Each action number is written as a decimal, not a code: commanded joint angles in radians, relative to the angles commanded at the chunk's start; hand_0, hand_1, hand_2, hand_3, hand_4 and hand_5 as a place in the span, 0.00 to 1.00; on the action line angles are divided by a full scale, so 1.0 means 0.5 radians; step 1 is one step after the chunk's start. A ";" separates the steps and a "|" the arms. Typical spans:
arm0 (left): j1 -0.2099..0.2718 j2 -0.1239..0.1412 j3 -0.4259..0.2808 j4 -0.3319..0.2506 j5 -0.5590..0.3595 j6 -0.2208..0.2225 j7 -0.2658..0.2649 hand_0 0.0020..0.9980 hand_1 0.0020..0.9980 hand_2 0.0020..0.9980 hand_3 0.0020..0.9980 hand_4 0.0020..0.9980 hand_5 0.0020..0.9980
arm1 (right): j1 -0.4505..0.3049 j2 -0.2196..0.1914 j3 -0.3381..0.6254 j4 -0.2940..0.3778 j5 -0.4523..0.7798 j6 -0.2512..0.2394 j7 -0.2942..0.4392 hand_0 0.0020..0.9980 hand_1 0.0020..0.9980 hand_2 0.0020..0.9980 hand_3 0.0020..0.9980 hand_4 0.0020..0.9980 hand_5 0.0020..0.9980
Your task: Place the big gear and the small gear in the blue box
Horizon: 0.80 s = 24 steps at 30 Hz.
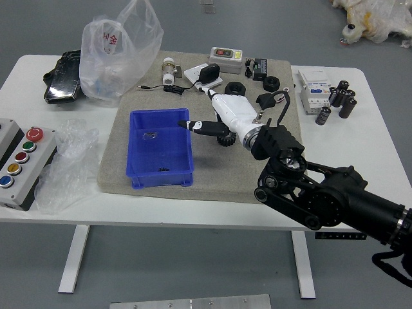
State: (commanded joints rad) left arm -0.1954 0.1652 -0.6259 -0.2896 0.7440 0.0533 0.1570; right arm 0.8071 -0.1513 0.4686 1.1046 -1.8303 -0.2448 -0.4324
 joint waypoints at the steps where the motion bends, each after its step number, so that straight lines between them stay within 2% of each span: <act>1: 0.000 0.000 0.002 0.000 -0.002 0.000 -0.001 0.65 0.51 0.52 0.68 0.67 0.31 | -0.001 0.003 -0.001 -0.027 0.004 0.005 -0.003 0.68 0.79 0.88 1.00 1.00 0.88; 2: -0.001 0.001 0.003 0.000 -0.003 0.000 -0.002 0.65 0.51 0.52 0.68 0.67 0.31 | -0.002 0.005 -0.004 -0.050 0.011 0.008 -0.003 1.00 1.00 1.00 1.00 1.00 0.72; 13: -0.001 0.000 -0.002 -0.001 0.004 -0.001 0.002 0.65 0.50 0.52 0.68 0.67 0.30 | 0.012 0.050 -0.097 -0.213 0.100 -0.006 0.009 1.00 1.00 1.00 1.00 1.00 0.69; 14: -0.001 -0.001 -0.002 -0.001 0.005 -0.001 0.002 0.65 0.50 0.52 0.68 0.67 0.30 | 0.018 0.057 -0.118 -0.238 0.116 -0.011 0.012 1.00 1.00 1.00 1.00 1.00 0.64; 19: -0.002 -0.004 -0.005 -0.001 0.011 -0.002 0.003 0.65 0.50 0.52 0.68 0.67 0.30 | 0.040 0.104 -0.227 -0.407 0.227 -0.067 0.055 1.00 1.00 1.00 1.00 1.00 0.64; 20: -0.002 -0.005 -0.006 -0.001 0.012 -0.002 0.004 0.66 0.50 0.52 0.68 0.67 0.30 | 0.041 0.114 -0.244 -0.444 0.252 -0.085 0.066 0.99 0.99 0.94 1.00 1.00 0.54; 24: 0.002 -0.009 -0.044 -0.001 0.048 -0.004 0.021 0.66 0.50 0.52 0.68 0.67 0.30 | 0.033 0.152 -0.278 -0.570 0.322 -0.158 0.102 0.99 0.99 0.94 1.00 1.00 0.54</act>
State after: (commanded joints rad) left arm -0.1944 0.1609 -0.6477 -0.2903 0.7679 0.0512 0.1673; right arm 0.8237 -0.0751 0.3296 0.8198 -1.6691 -0.3237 -0.3815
